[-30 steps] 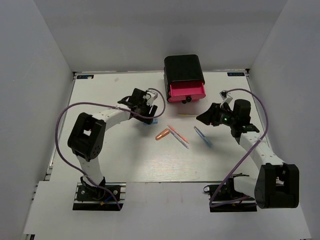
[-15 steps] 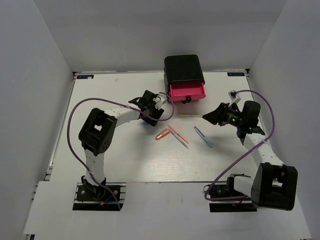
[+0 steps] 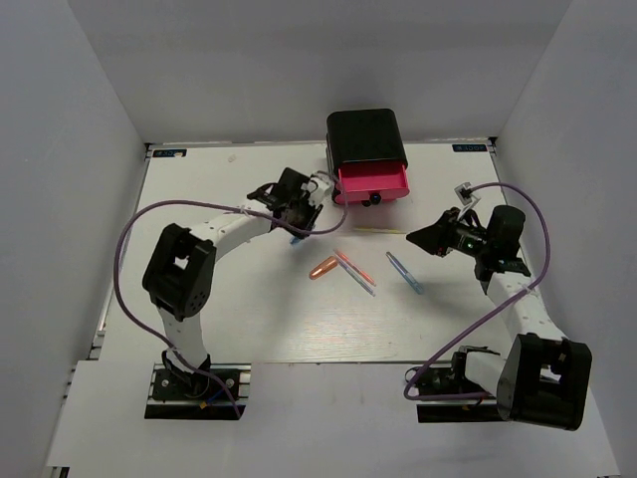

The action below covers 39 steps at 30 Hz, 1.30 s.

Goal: Sort the stationery into containers
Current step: Pick up the pen from the center of the board, then place the pen in the storage box.

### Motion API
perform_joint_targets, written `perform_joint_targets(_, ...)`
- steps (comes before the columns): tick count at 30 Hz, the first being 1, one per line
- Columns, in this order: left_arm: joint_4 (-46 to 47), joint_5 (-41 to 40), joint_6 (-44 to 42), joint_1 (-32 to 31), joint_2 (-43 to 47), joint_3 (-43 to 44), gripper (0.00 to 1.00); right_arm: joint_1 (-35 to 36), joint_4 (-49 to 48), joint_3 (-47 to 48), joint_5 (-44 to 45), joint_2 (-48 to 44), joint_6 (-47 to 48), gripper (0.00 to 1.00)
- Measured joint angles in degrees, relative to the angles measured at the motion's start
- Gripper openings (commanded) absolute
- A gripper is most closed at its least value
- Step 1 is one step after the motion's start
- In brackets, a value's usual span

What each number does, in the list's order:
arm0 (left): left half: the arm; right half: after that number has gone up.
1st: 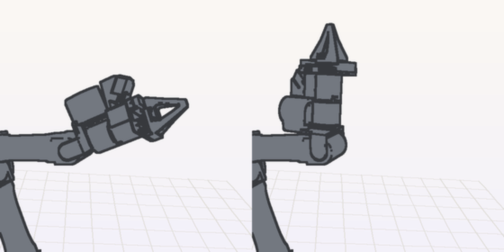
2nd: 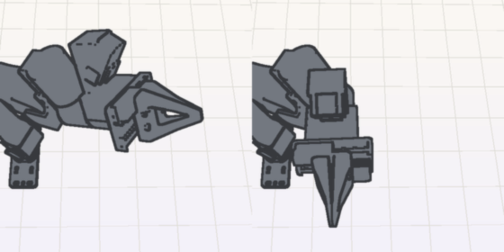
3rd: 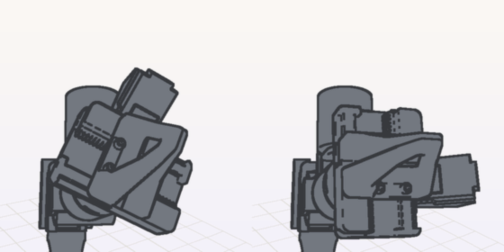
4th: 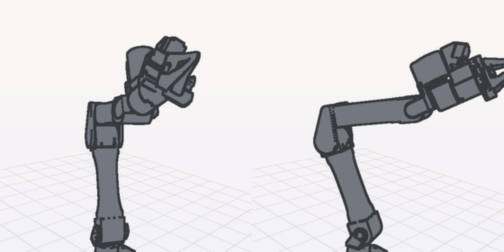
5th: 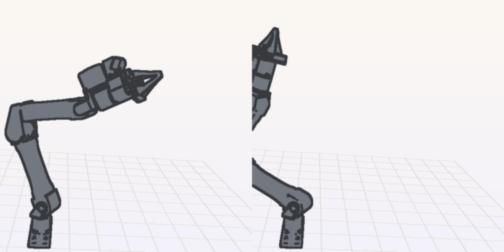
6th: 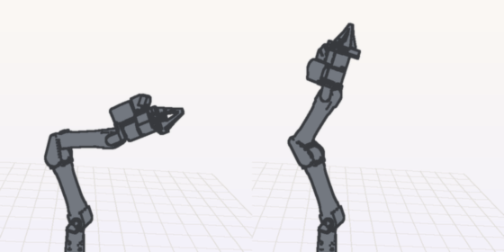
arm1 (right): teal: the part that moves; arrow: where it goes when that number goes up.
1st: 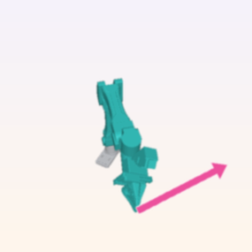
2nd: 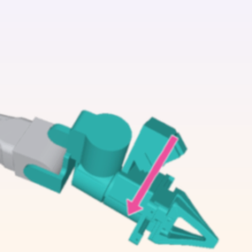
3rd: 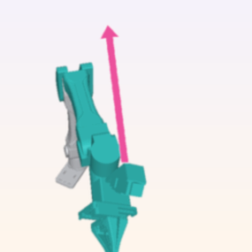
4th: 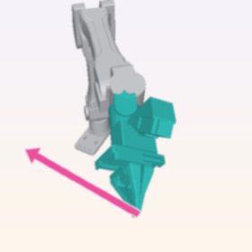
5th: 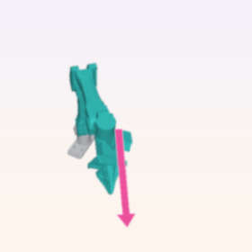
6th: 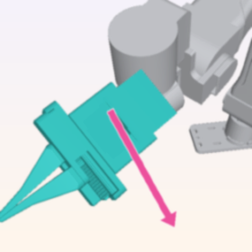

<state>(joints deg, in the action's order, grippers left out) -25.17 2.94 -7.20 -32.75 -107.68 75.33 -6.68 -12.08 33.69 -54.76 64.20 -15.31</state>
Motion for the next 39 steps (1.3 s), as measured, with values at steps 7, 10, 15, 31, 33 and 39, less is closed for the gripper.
perform_joint_targets(7,0.00,8.09,0.66,-0.48,2.82,19.98,0.02,0.13,0.55,-0.94,-5.84,-1.77,9.92,0.01)
perform_joint_targets(10,1.11,10.91,0.55,-1.03,2.54,26.99,0.02,0.31,0.42,-1.60,-7.13,-3.17,12.00,0.01)
perform_joint_targets(15,3.76,13.66,-0.13,-2.38,-1.20,35.89,0.07,0.37,0.37,-1.90,-8.15,-3.87,13.40,0.03)
perform_joint_targets(31,12.15,7.89,-0.94,-6.75,-13.57,36.13,0.18,0.37,0.37,-2.01,-9.22,-3.87,16.46,0.33)
perform_joint_targets(33,12.11,6.86,-1.22,-6.80,-13.75,36.13,0.28,0.37,0.39,-2.03,-9.33,-3.87,16.92,0.38)
perform_joint_targets(39,12.94,4.55,-1.95,-7.02,-13.75,35.95,0.58,0.37,0.48,-2.03,-9.53,-3.87,17.90,0.46)
